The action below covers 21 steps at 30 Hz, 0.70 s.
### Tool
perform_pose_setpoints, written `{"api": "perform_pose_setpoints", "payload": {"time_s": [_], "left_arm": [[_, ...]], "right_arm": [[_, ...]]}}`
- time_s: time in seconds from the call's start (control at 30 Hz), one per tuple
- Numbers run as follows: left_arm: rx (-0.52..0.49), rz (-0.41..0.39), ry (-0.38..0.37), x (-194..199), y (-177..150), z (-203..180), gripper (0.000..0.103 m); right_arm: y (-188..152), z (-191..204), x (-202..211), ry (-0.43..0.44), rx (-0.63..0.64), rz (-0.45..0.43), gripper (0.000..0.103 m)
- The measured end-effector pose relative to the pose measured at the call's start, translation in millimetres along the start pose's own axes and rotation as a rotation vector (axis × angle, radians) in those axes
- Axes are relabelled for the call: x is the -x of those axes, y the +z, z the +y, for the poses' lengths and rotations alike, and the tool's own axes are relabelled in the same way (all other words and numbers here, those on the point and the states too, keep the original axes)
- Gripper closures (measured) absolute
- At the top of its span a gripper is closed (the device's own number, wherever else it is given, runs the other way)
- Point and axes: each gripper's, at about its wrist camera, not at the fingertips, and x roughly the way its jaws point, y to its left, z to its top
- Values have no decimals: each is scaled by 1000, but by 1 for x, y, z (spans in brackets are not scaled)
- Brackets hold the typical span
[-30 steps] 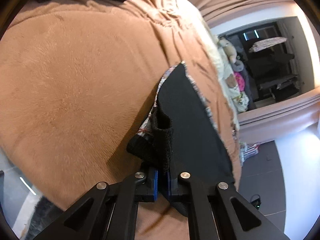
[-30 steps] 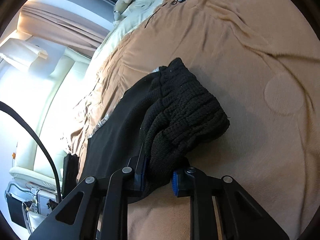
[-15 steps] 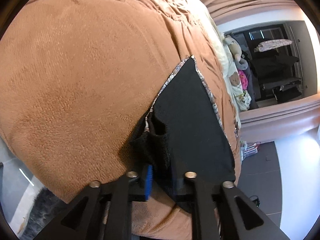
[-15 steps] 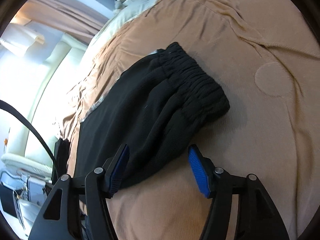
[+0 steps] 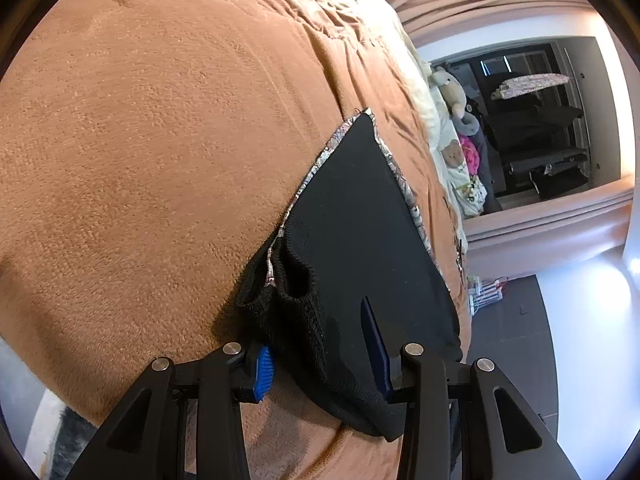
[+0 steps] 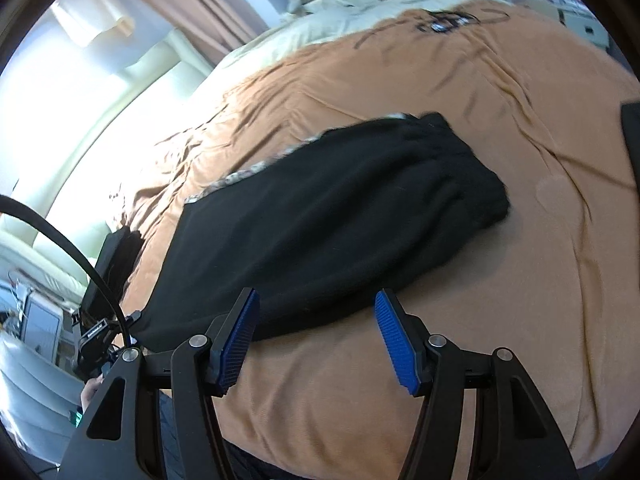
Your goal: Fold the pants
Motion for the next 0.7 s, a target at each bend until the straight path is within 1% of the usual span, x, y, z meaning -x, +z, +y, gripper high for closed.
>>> {"api": "perform_pose_setpoints", "payload": {"time_s": [0.13, 0.23, 0.33, 0.37, 0.4, 0.47, 0.5, 0.53, 0.6, 0.63, 0.7], "left_arm": [[4, 0, -18, 1, 1, 2, 63], [9, -3, -27, 3, 1, 4, 63], [13, -6, -24, 5, 0, 6, 68], [17, -7, -25, 6, 0, 7, 70], [21, -6, -27, 6, -1, 8, 72], [26, -6, -27, 7, -2, 11, 76], [28, -6, -26, 8, -2, 12, 78], [32, -6, -26, 8, -2, 13, 79], [39, -9, -26, 9, -2, 15, 84], [43, -11, -23, 10, -2, 16, 86], [56, -15, -21, 11, -3, 19, 91]], "right_arm": [[5, 27, -10, -19, 61, 10, 47], [9, 49, -24, -37, 109, 36, 47], [12, 72, -42, -74, 161, 66, 47], [14, 79, -49, -89, 178, 76, 49], [15, 87, -57, -96, 194, 87, 56], [16, 96, -68, -99, 207, 110, 58], [16, 102, -75, -104, 214, 121, 61], [17, 106, -83, -109, 222, 133, 67], [18, 110, -99, -123, 229, 170, 71], [19, 111, -105, -129, 229, 187, 76], [20, 112, -122, -133, 228, 229, 80]]}}
